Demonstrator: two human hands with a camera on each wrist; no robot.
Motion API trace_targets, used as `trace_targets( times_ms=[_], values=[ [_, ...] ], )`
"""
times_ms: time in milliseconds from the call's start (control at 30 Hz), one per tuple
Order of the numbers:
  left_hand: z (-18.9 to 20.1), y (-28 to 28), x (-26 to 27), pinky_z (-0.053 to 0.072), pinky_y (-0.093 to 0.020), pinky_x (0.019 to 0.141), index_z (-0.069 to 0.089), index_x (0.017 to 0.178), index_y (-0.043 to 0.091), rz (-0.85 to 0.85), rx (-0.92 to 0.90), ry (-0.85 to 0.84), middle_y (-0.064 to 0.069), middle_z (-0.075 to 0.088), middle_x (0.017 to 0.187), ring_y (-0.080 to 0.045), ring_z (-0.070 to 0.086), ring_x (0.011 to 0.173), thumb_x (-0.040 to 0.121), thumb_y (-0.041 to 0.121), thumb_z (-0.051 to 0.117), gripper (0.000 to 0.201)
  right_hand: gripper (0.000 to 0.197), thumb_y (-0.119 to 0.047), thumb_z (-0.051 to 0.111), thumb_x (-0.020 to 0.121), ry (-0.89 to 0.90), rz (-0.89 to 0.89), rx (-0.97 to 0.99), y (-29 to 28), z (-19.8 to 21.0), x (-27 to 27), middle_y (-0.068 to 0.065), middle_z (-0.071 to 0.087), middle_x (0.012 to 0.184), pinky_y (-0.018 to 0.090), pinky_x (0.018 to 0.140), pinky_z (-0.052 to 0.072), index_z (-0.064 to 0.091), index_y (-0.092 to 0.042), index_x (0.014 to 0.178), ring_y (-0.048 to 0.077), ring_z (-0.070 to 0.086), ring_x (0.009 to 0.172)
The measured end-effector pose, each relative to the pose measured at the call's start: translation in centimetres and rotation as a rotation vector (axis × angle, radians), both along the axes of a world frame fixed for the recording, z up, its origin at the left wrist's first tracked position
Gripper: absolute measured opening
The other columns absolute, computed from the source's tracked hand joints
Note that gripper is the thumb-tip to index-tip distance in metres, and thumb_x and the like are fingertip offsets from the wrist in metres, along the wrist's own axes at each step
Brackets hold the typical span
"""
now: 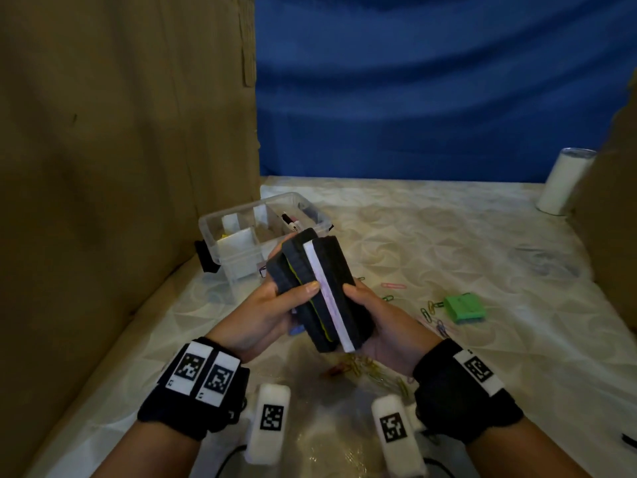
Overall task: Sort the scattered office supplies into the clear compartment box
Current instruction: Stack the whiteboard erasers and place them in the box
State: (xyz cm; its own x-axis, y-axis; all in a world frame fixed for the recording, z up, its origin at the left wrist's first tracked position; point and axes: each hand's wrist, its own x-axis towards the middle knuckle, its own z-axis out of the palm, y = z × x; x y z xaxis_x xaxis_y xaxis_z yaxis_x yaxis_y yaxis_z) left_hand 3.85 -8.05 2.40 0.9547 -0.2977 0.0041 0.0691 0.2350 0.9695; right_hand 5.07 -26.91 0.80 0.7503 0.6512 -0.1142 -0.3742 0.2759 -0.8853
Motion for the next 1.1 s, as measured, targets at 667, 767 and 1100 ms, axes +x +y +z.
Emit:
trace_targets(
  times_ms=[667,767,1100],
  values=[
    [2.6,-1.0,0.3,0.052,-0.030,0.072,0.057,0.107,0.005,0.253,0.057,-0.146,-0.018,0.060,0.099,-0.026,0.058,0.086,0.081,0.031,0.058,0.037,0.045,-0.056,0.044,0.087,-0.139,0.012,-0.165,1.3,-0.3,-1.8,0.004,0.064,0.127,0.054,0.098,0.048,0.054,-0.033,0.124,0.020,0.063,0.114],
    [2.8,-0.5,0.4,0.051,-0.038,0.086,0.056,0.117,0.001,0.185,0.105,-0.106,-0.027,0.060,0.114,-0.030,0.059,0.099,0.083,0.037,0.054,0.049,0.040,-0.054,0.040,0.091,-0.170,0.021,-0.205,1.0,-0.3,-1.9,0.004,0.067,0.123,0.053,0.101,0.045,0.061,-0.031,0.116,0.019,0.065,0.112],
    [2.6,0.2,0.9,0.054,-0.038,0.087,0.064,0.118,0.019,0.017,0.118,-0.044,-0.014,0.066,0.114,-0.027,0.064,0.100,0.052,0.061,0.081,0.080,0.071,-0.068,0.059,0.071,-0.204,0.108,-0.190,0.3,-0.5,-1.4,0.006,0.067,0.122,0.034,0.091,0.054,0.057,-0.022,0.125,0.021,0.064,0.114]
  ],
)
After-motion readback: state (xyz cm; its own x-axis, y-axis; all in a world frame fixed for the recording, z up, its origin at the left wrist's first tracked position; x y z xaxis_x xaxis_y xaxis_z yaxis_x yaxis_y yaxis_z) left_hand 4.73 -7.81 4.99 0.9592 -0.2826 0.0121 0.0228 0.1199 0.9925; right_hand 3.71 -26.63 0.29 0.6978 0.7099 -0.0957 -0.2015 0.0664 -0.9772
